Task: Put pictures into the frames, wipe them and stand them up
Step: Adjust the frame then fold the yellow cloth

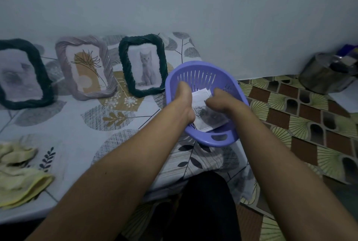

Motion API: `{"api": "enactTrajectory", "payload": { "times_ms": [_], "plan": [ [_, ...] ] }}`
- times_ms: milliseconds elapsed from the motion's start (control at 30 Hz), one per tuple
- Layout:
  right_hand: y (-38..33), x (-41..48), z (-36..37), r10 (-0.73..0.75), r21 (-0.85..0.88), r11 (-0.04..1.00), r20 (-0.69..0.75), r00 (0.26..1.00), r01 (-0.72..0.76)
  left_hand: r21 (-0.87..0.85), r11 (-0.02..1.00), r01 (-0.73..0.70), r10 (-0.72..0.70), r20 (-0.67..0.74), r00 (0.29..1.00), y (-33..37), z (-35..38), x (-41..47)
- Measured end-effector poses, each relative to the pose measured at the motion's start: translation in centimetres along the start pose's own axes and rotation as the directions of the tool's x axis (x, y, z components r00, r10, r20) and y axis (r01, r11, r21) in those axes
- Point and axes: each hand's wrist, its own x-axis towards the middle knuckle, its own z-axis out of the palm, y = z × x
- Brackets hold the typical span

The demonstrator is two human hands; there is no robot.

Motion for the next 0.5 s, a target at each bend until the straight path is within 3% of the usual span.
{"api": "enactTrajectory", "payload": {
  "times_ms": [233,500],
  "plan": [
    [0.0,-0.2,0.0,0.035,0.075,0.996,0.025,0.999,-0.037,0.106,0.993,0.058,-0.05,-0.074,0.996,0.5,-0.1,0.4],
    [-0.4,-0.7,0.0,0.05,0.097,0.994,0.046,0.998,-0.054,0.13,0.99,0.046,-0.04,-0.048,0.998,0.6,0.1,0.5]
  ]
}}
